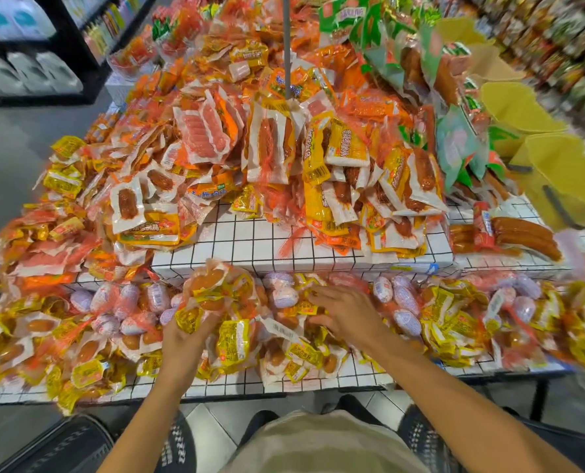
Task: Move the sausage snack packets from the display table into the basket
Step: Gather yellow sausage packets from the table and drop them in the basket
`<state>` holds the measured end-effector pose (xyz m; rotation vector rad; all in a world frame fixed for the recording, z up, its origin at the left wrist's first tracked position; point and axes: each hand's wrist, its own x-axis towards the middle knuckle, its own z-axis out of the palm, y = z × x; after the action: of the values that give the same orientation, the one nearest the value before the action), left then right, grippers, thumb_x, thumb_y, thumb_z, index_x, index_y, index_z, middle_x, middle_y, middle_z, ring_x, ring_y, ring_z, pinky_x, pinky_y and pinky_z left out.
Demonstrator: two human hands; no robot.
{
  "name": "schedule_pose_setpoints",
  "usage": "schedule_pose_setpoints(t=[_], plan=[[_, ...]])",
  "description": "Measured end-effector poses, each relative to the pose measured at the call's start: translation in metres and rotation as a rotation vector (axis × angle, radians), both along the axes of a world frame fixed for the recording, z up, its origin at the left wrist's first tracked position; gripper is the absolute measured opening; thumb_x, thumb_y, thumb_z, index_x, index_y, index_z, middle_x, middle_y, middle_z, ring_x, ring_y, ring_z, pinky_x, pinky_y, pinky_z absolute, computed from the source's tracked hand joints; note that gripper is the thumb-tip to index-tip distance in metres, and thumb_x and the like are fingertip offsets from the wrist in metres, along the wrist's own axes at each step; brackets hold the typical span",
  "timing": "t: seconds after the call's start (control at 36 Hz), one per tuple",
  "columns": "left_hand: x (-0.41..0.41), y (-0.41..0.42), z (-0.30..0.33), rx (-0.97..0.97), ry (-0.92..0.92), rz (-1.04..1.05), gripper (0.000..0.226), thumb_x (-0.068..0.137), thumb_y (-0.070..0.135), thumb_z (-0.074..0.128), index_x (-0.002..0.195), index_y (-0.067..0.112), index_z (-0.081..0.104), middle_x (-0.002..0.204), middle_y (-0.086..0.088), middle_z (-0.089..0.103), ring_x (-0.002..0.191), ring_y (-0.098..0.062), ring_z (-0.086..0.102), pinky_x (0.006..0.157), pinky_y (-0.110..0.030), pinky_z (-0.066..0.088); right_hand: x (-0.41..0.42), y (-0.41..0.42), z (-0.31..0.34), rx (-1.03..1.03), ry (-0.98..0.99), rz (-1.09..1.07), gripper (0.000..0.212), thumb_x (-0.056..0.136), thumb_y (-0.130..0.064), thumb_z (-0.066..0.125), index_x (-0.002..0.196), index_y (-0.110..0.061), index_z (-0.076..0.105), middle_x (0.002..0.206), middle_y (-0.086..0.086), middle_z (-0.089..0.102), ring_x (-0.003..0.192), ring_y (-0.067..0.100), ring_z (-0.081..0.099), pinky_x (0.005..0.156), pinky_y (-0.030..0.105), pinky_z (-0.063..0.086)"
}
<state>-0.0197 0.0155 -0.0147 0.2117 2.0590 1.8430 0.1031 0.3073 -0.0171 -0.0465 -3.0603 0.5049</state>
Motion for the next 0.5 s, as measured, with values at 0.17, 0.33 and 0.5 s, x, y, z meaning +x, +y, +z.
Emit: schedule_pose_setpoints(t=[0.17,0.33,0.5], plan=[[0.006,0.004,0.000,-0.020,0.021,0.004,0.020,0.092,0.025,0.074,0.104,0.010,0.073,0.063,0.005,0.065,0.058,-0.020,0.060,0.083,-0.046,0.056,-0.001,0.010,-0.003,-0.165,-0.250,0.075,0.070,0.095,-0.055,0.059,0.155,-0.029,0.035,0.168,-0.008,0.013,0.155,0.015,0.011,0.123,0.039,0.020],[0.010,0.007,0.003,-0.030,0.016,0.037,0.021,0.091,0.024,0.073,0.107,0.010,0.073,0.065,0.004,0.065,0.062,-0.022,0.060,0.092,-0.053,0.055,-0.004,0.007,0.002,-0.195,-0.330,0.056,0.063,0.102,-0.022,0.042,0.161,-0.029,0.020,0.170,-0.009,0.000,0.156,0.010,-0.005,0.128,0.037,0.003],[0.012,0.011,0.009,-0.021,-0.016,0.046,0.028,0.088,0.029,0.074,0.112,0.015,0.072,0.072,-0.021,0.065,0.064,-0.023,0.059,0.091,-0.043,0.057,-0.008,0.020,0.013,-0.444,-0.341,0.065,0.061,0.099,-0.019,0.043,0.158,-0.023,0.031,0.169,-0.004,0.016,0.155,0.009,0.007,0.127,0.035,0.003]])
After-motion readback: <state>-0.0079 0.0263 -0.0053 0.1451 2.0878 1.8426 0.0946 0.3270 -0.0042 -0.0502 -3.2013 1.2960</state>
